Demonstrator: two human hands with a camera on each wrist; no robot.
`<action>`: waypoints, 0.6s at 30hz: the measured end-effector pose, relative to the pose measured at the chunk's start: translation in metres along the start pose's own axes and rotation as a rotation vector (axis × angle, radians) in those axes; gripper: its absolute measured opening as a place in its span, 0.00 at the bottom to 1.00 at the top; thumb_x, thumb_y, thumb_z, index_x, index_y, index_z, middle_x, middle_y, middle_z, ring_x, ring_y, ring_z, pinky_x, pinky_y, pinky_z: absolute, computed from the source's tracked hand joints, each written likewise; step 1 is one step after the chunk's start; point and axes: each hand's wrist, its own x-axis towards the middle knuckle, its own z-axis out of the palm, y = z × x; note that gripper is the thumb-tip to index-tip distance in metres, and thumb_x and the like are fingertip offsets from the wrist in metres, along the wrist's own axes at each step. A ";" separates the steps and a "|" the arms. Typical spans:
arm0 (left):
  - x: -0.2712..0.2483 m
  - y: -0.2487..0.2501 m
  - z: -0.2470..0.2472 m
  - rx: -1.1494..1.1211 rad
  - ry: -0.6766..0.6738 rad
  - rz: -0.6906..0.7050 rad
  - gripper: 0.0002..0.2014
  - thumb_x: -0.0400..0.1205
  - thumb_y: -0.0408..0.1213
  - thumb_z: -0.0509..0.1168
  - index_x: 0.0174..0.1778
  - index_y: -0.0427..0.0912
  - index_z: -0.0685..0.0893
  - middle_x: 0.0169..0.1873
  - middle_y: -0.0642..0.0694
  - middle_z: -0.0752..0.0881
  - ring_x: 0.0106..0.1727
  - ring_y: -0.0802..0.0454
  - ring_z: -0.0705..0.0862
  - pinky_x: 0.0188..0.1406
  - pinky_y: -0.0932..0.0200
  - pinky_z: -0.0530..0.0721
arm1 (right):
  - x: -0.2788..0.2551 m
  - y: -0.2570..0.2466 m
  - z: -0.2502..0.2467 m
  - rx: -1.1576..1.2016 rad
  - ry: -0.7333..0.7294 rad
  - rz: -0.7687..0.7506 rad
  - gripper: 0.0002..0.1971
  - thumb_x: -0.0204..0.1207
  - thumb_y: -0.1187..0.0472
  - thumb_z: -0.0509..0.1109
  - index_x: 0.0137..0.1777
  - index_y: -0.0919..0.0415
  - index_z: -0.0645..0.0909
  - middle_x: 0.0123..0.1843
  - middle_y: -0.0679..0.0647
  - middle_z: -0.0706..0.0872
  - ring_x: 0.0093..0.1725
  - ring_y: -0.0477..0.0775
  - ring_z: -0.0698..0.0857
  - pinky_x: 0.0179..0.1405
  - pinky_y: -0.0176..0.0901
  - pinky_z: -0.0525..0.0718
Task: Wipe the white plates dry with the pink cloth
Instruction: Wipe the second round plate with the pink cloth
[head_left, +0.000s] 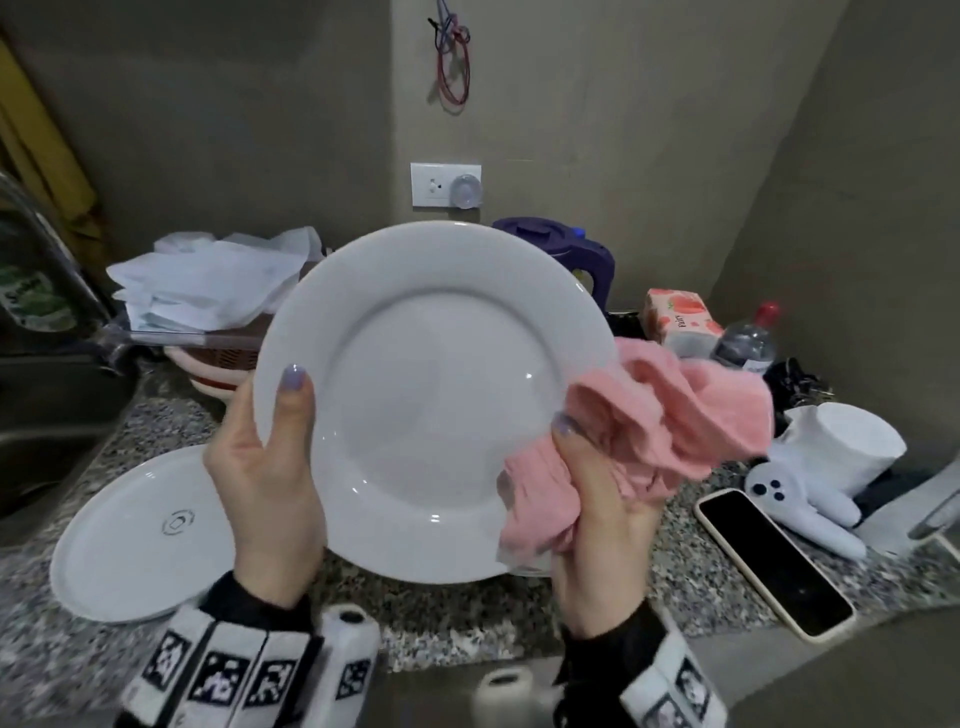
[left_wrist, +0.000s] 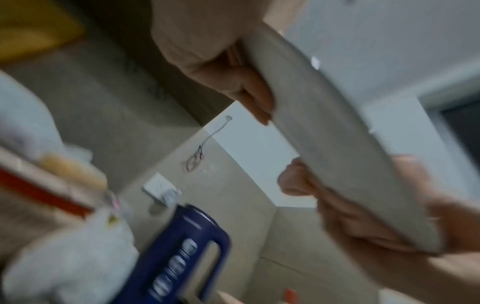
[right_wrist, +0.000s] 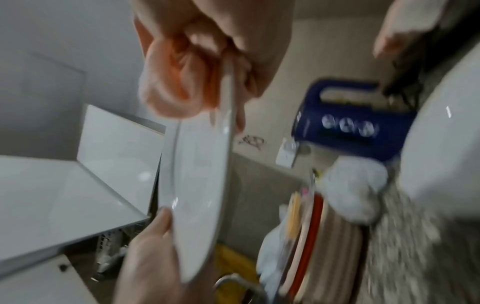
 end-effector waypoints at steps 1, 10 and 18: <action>-0.010 0.000 0.005 -0.014 0.039 0.002 0.10 0.87 0.40 0.62 0.54 0.59 0.88 0.51 0.60 0.90 0.57 0.57 0.87 0.58 0.58 0.84 | -0.011 0.007 0.003 0.040 0.068 0.050 0.42 0.58 0.56 0.82 0.73 0.67 0.73 0.64 0.64 0.84 0.62 0.62 0.85 0.65 0.63 0.81; -0.045 -0.004 0.009 -0.141 -0.024 -0.231 0.23 0.83 0.47 0.55 0.76 0.51 0.73 0.66 0.58 0.85 0.66 0.60 0.83 0.59 0.64 0.84 | -0.027 0.020 -0.014 0.037 -0.025 0.238 0.24 0.68 0.68 0.75 0.64 0.58 0.79 0.51 0.53 0.88 0.50 0.50 0.88 0.46 0.43 0.86; -0.040 -0.002 -0.006 -0.166 0.181 -0.314 0.20 0.88 0.41 0.57 0.76 0.43 0.75 0.69 0.46 0.84 0.68 0.47 0.83 0.66 0.46 0.82 | -0.016 0.006 -0.034 -0.446 -0.373 0.196 0.07 0.68 0.62 0.76 0.45 0.51 0.89 0.44 0.56 0.91 0.46 0.54 0.89 0.47 0.45 0.86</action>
